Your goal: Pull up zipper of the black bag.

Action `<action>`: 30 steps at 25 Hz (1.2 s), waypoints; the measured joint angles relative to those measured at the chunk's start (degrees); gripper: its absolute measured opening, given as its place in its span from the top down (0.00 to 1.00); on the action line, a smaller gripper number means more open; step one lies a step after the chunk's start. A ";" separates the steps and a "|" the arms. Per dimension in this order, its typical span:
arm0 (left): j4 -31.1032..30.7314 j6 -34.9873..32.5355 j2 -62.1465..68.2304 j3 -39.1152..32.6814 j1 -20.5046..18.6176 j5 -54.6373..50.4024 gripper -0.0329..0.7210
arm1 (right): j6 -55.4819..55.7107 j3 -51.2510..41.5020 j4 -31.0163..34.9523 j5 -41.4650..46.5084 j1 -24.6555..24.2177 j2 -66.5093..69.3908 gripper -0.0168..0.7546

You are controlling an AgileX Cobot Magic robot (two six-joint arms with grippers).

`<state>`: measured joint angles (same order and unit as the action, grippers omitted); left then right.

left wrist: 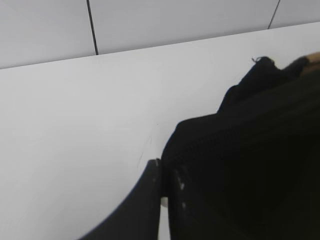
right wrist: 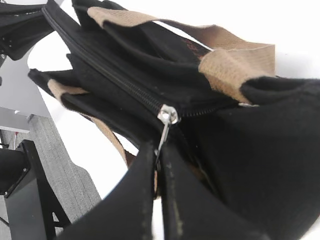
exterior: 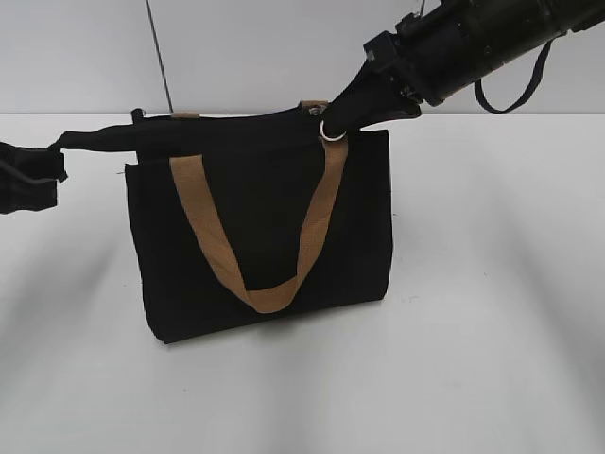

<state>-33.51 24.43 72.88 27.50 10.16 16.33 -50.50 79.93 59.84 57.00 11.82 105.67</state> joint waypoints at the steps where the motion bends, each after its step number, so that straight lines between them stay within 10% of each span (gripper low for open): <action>1: 0.00 0.00 0.00 0.00 0.00 0.00 0.96 | 0.00 0.00 0.00 0.05 0.00 0.00 0.98; 7: 6.55 0.39 0.00 0.00 0.00 -1.65 0.91 | 0.05 0.00 -0.18 0.95 -0.18 -1.06 0.81; 13: 8.83 6.70 -1.16 0.00 3.11 -8.87 0.48 | 1.25 0.05 -5.64 1.84 -0.37 -6.07 0.33; 30: 25.24 4.47 -24.06 5.03 14.06 -47.03 0.40 | 14.17 -13.68 -23.11 -3.37 -0.37 -25.33 0.28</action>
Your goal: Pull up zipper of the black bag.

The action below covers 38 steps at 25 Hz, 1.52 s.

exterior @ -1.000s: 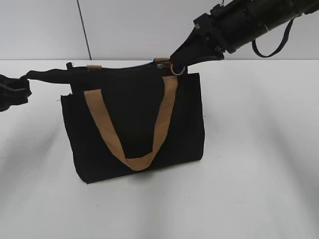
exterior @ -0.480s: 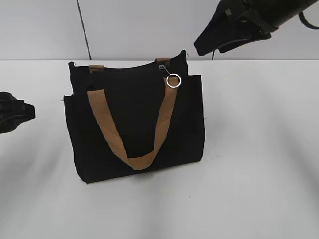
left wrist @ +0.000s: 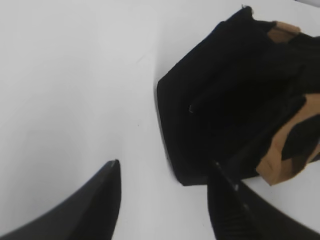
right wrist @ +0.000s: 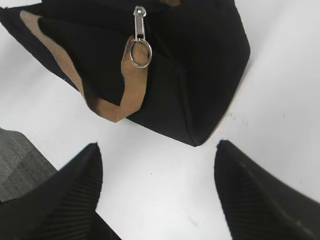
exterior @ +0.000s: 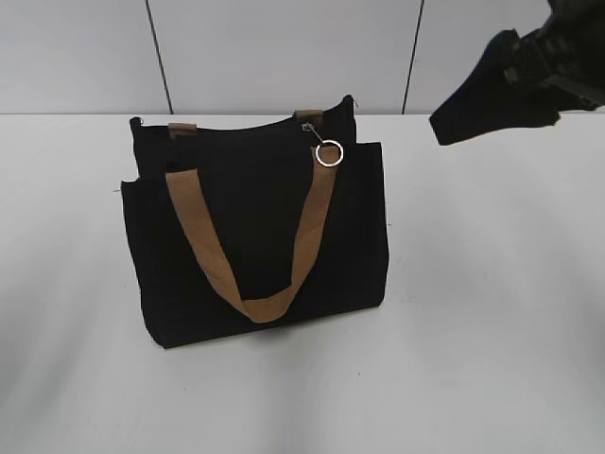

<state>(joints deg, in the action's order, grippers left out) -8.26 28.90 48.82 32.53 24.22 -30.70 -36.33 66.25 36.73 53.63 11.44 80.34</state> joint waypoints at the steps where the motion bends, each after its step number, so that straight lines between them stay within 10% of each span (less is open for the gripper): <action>1: 1.28 -2.01 -2.02 0.22 0.06 -2.31 0.40 | 0.00 -1.53 -0.25 -0.48 0.00 -2.15 0.28; 11: 7.60 -16.24 -20.53 0.54 0.06 -21.68 0.41 | 5.20 -17.73 -3.20 -1.89 0.00 -24.03 0.28; 38: 5.50 -22.05 -43.12 -2.22 0.12 -30.34 0.44 | 33.54 -38.10 -33.00 10.22 -0.18 -78.32 0.34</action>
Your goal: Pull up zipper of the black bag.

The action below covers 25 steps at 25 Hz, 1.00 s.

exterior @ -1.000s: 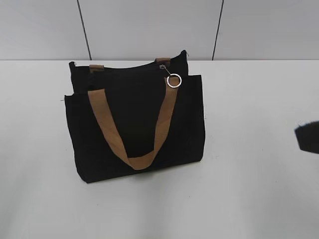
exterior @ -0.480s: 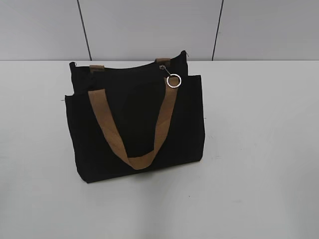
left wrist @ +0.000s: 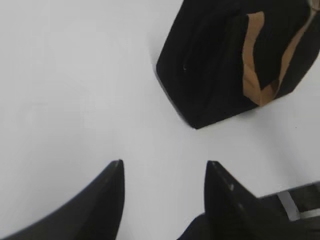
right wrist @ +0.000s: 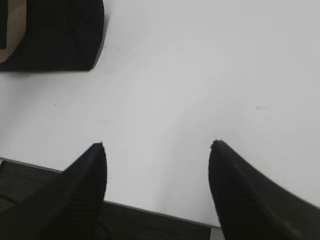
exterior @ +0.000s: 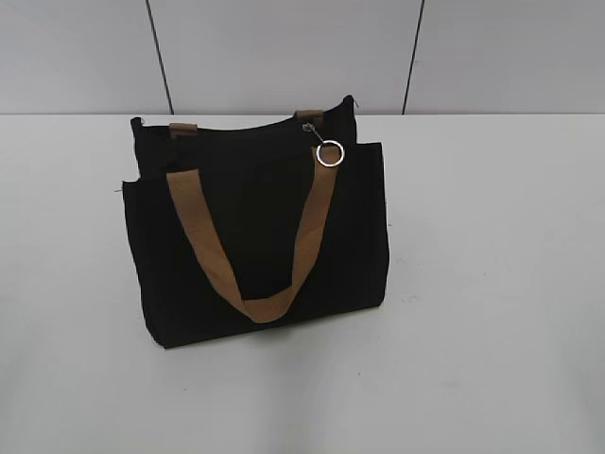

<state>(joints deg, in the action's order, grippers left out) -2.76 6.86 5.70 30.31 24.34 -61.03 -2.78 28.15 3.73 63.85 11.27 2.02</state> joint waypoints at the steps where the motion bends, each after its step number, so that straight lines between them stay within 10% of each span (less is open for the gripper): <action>1: 0.98 -1.66 -0.04 0.00 0.00 0.04 0.44 | -0.05 -0.25 -0.05 -0.05 0.00 -0.12 0.35; 19: 2.76 -5.23 -0.04 0.00 -0.13 0.22 0.46 | -0.28 -0.51 -0.11 -0.93 0.00 -0.19 0.36; 25: 2.76 -5.23 -0.04 0.00 -7.59 0.22 0.46 | -0.29 -0.51 -0.11 -0.93 -2.86 -0.19 0.36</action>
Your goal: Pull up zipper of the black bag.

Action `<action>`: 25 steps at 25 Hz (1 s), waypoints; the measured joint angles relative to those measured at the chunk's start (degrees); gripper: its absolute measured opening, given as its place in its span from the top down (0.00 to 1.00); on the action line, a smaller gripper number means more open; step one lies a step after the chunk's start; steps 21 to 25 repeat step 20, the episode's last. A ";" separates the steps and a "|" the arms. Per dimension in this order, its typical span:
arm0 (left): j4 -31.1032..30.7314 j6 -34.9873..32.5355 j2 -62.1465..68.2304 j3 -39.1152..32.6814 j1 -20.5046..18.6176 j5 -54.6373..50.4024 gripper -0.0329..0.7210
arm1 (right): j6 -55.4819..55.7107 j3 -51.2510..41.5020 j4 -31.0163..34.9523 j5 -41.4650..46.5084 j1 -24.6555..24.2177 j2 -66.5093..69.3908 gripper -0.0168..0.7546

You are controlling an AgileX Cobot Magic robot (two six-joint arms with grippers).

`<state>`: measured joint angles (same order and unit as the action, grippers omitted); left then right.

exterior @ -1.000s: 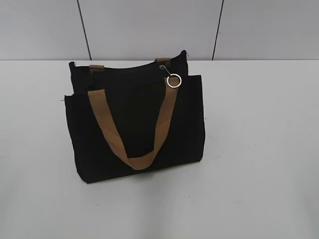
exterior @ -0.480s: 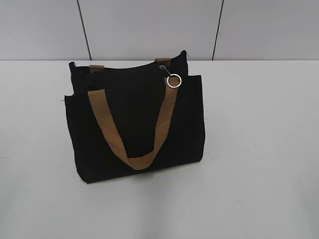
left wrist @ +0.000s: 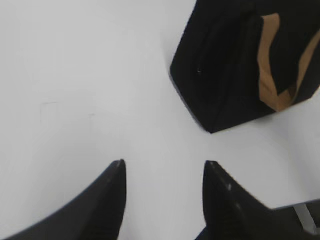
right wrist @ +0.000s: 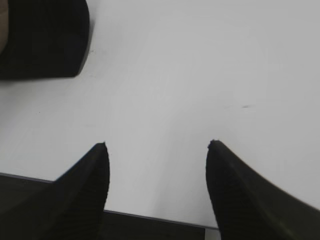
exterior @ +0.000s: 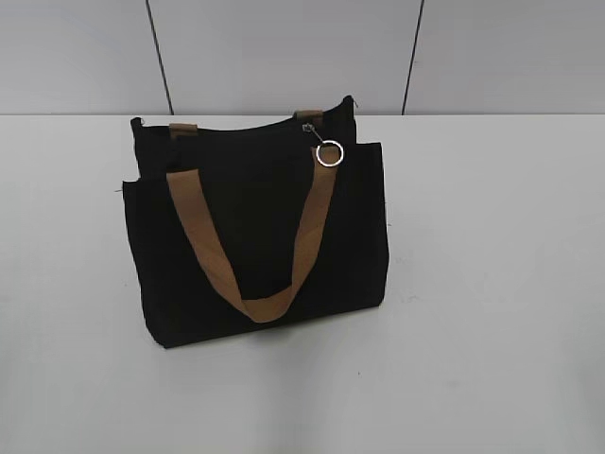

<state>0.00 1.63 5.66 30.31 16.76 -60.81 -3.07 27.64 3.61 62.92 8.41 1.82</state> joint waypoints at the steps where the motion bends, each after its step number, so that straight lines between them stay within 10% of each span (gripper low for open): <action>1: 0.00 0.00 -0.08 0.00 -1.84 0.00 0.46 | 0.00 0.00 0.00 0.00 -1.54 0.00 0.36; 11: 0.00 0.00 -6.11 0.00 -11.33 0.02 0.46 | -0.05 0.00 0.19 -0.11 -9.17 -2.17 0.36; 25: 0.00 0.00 -6.18 0.00 -11.96 0.03 0.46 | -0.05 0.00 0.30 -0.11 -9.22 -2.17 0.36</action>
